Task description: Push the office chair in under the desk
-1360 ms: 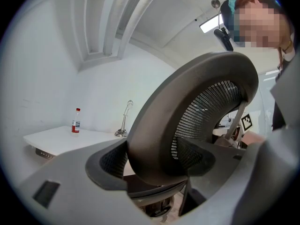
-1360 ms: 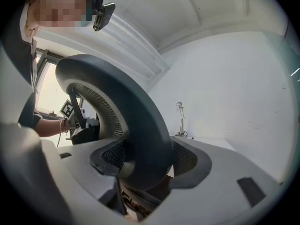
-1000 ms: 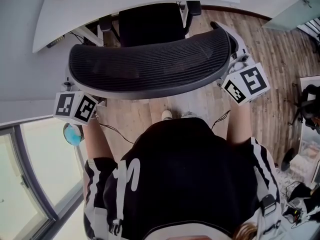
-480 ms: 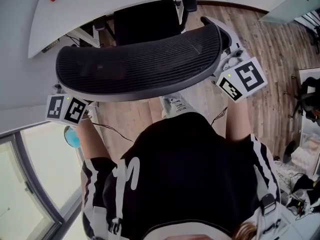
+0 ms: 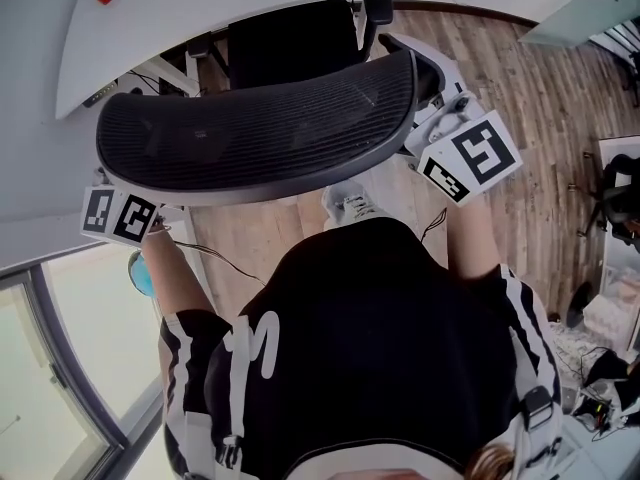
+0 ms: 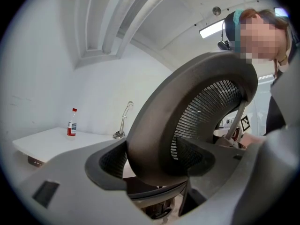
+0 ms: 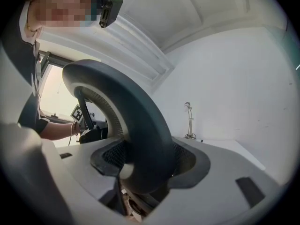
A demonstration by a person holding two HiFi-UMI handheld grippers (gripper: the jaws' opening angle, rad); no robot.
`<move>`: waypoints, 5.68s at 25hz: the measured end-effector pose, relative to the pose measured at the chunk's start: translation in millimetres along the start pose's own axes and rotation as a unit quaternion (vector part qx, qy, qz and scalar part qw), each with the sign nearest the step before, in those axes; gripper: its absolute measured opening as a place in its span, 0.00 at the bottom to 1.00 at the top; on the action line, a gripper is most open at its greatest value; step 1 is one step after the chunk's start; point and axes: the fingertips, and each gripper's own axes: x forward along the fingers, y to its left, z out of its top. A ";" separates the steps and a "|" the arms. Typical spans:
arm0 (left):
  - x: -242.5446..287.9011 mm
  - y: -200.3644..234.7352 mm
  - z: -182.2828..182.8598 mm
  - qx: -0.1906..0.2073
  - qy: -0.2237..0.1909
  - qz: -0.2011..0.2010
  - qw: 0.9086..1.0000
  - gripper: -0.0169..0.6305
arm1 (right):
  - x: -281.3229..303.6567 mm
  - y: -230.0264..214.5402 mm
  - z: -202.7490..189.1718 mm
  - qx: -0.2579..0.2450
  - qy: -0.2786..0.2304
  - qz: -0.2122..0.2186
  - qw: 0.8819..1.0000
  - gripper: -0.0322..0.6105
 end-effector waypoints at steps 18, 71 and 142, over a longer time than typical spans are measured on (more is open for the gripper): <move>-6.5 -24.4 -3.3 0.003 -0.002 0.023 1.000 0.53 | -19.9 -2.2 -3.6 -0.001 -0.010 0.038 0.999 0.45; 132.2 30.6 3.0 -0.002 -0.052 0.039 0.998 0.50 | 79.8 -154.0 -10.6 0.020 -0.050 0.058 0.997 0.46; -49.4 -159.6 -0.3 0.074 -0.068 0.110 0.989 0.32 | -96.9 25.8 32.3 0.017 -0.094 0.047 0.994 0.34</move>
